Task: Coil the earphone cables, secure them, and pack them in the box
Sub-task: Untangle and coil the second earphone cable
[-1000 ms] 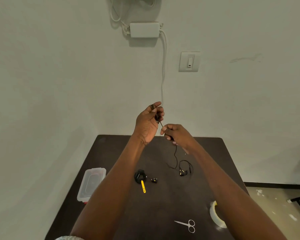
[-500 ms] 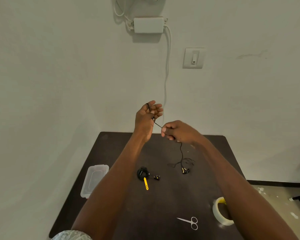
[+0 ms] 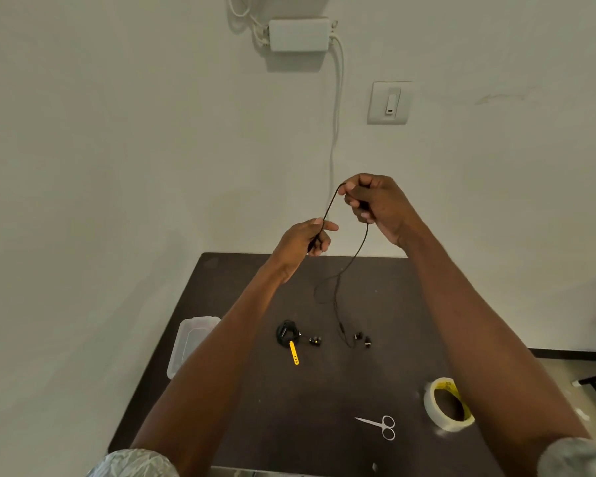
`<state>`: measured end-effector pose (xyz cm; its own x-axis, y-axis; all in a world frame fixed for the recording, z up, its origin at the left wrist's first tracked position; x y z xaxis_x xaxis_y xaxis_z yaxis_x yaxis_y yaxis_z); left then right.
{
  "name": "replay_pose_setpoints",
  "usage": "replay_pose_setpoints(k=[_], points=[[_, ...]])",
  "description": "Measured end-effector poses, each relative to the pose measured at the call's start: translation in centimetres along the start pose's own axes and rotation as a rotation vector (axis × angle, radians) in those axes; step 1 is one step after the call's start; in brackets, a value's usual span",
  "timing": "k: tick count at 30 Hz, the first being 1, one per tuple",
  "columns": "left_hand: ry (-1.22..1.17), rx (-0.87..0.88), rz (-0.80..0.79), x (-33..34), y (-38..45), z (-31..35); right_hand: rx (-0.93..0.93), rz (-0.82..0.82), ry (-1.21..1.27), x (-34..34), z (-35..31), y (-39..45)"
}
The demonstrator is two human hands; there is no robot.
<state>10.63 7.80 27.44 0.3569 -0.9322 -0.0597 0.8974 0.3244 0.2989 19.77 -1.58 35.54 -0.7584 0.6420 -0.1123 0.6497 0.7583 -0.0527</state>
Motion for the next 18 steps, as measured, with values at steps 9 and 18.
replay_pose_setpoints(k=[9, 18], points=[[-0.457, 0.048, -0.011, 1.2, -0.1, 3.1, 0.145, 0.136, -0.125, 0.2, 6.7, 1.8], [-0.685, 0.174, 0.399, -3.6, 1.1, 2.1, 0.257, -0.170, -0.229, 6.2, 11.2, -1.3]])
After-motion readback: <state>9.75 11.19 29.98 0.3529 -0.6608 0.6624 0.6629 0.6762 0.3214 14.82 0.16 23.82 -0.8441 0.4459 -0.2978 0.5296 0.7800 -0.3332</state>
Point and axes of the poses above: each hand's wrist, its own y-axis towards the middle knuckle, its own x-axis out of the palm, z = x × y, the point moved 10 cm from there along y, towards the middle knuckle, and after that the axes turned 13 degrees about x, right-handed, at the moved point
